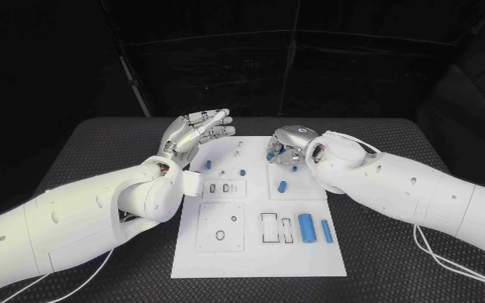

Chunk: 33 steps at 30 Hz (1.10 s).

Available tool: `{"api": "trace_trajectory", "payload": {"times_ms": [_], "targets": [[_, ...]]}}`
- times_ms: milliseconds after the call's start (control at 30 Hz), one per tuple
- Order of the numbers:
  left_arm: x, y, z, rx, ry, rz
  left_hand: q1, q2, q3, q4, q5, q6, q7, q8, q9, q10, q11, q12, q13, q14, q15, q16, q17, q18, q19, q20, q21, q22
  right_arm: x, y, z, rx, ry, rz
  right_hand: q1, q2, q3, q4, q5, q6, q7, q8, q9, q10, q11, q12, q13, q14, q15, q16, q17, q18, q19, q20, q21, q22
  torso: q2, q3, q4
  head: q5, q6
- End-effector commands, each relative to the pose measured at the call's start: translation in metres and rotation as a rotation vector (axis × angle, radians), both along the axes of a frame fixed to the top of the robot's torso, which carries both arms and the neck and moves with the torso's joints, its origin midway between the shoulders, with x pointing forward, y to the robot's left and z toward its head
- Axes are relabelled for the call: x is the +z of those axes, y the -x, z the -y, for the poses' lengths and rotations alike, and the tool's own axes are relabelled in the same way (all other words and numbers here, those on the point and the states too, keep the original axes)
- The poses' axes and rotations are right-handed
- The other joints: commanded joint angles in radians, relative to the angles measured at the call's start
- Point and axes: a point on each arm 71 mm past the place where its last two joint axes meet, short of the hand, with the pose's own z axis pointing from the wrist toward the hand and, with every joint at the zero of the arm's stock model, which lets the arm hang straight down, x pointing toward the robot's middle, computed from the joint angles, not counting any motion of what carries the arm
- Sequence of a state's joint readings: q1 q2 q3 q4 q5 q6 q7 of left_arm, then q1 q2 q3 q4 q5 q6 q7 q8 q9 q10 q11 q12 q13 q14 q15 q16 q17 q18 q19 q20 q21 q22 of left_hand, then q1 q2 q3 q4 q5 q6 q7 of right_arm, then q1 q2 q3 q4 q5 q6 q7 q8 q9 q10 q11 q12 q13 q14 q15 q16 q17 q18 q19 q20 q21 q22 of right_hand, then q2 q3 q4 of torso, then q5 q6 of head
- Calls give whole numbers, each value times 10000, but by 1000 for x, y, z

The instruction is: Assemble the parts on the task board

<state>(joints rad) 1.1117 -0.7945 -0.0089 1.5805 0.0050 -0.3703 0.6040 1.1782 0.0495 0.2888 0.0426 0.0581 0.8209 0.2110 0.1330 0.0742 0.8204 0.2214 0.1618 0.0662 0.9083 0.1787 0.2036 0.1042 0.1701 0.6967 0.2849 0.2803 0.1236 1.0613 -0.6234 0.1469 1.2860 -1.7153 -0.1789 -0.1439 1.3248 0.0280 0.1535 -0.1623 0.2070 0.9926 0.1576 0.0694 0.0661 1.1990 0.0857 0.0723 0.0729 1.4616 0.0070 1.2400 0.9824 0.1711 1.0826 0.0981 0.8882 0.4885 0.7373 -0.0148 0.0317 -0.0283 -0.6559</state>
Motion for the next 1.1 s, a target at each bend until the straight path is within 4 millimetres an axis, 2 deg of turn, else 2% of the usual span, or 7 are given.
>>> {"api": "trace_trajectory", "payload": {"times_ms": [33, 267, 400, 633, 767, 900, 1100], "targets": [[2, 1, 2, -256, 154, 52, 10, 102, 30, -12, 26, 76, 593, 56, -12, 66, 17, 21, -11, 76, 10, 56, -11, 85, 70, 13, 37, -1, 2, -1, -2, 94, 69, 47, -105, 1, 69, 23, -62, 99, 5, 32, 13, 85, -9, 59, 9, 296, -48, 68, 39, 129, -56, -10, 38, 22, 26, -8, -4, -16, -18], [1, 0, 2, -261, 141, 22, 7, 98, 30, -14, 25, 88, 598, 55, -15, 77, 17, 22, -12, 86, 7, 56, -13, 88, 77, 13, 40, -2, 2, -4, -6, 113, 116, -16, -173, -41, 131, 118, -111, 130, -1, 23, 8, 145, -19, 66, 14, 286, -50, 126, 77, 129, -74, -8, 87, 47, 38, -8, 0, -7, -58], [1, 0, 1, -248, 127, 8, 7, 94, 30, -16, 24, 94, 601, 55, -16, 82, 17, 23, -12, 92, 5, 56, -13, 89, 80, 13, 42, -2, 2, -4, -7, 141, 62, 36, -162, -42, 254, 194, -118, 357, -8, 109, 38, 307, -52, 123, 47, 289, -78, 231, 194, 134, -84, -20, 145, 77, 44, -10, -5, 3, -82], [1, 0, 0, -210, 95, -19, 10, 93, 32, -19, 25, 98, 604, 54, -18, 87, 18, 24, -13, 97, 4, 57, -14, 90, 84, 12, 43, -3, 10, -4, -8, 95, -709, 822, 156, 163, 833, 231, -356, 1017, -169, 367, 106, 676, -202, 239, 124, 316, -202, 473, 467, 142, -91, -101, 305, 161, 48, -12, -13, 28, -91], [1, 0, -1, -170, 66, -35, 17, 93, 39, -27, 26, 103, 613, 51, -21, 90, 20, 22, -14, 104, 3, 55, -16, 91, 89, 12, 46, -4, 16, -4, -9, 47, -1256, 1285, 167, 74, 1167, 300, -360, 1199, -225, 410, 99, 820, -252, 249, 149, 328, -243, 611, 627, 136, -118, -148, 416, 223, 56, -21, -5, 37, -74], [0, -1, -3, -123, 44, -33, 20, 93, 40, -30, 27, 104, 615, 50, -22, 91, 21, 21, -15, 106, 3, 55, -16, 92, 91, 12, 47, -4, 21, -6, -12, -20, -1579, 1577, 109, -1, 1278, 373, -398, 1248, -236, 414, 93, 859, -269, 238, 155, 331, -251, 659, 670, 133, -127, -156, 461, 247, 64, -17, -1, 70, -54], [0, -1, -5, -79, 24, -30, 30, 93, 48, -39, 28, 106, 620, 45, -26, 92, 24, 18, -16, 110, 4, 52, -18, 92, 95, 12, 49, -5, 29, -11, -20, -158, -1809, 1838, -20, -110, 1403, 529, -536, 1279, -254, 398, 79, 896, -278, 213, 157, 322, -257, 691, 675, 130, -143, -157, 509, 271, 85, -32, 9, 86, -27]]}}
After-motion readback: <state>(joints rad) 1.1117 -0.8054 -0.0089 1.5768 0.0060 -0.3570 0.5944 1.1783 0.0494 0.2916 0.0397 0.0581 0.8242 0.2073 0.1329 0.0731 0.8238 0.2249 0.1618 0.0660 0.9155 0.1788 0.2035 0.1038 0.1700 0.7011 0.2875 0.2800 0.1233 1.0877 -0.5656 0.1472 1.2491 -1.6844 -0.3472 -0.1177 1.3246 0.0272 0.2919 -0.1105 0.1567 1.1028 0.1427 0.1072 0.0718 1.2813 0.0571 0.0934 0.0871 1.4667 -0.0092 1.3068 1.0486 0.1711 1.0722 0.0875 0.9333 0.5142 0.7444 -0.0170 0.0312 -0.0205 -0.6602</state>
